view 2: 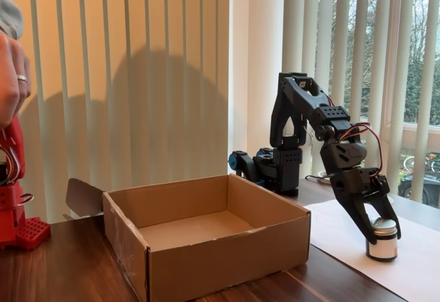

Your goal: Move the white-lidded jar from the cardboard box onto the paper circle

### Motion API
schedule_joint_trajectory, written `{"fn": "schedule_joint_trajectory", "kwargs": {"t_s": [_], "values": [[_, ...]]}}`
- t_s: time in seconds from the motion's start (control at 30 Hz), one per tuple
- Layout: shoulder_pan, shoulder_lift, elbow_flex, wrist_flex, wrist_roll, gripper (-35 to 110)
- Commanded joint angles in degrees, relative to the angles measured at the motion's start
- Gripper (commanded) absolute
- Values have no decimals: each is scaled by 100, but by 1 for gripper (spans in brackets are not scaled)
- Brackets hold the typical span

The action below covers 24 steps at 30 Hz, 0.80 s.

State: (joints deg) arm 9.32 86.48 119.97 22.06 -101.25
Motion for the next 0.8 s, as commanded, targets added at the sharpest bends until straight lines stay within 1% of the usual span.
{"fn": "schedule_joint_trajectory", "kwargs": {"t_s": [0.0,0.23,0.37,0.43,0.77], "values": [[44,668,-158,-53,-53,0],[53,668,-193,-53,-114,9],[53,668,-229,-53,-141,21],[53,668,-246,-62,-123,25],[62,703,-325,-272,-149,38]]}}
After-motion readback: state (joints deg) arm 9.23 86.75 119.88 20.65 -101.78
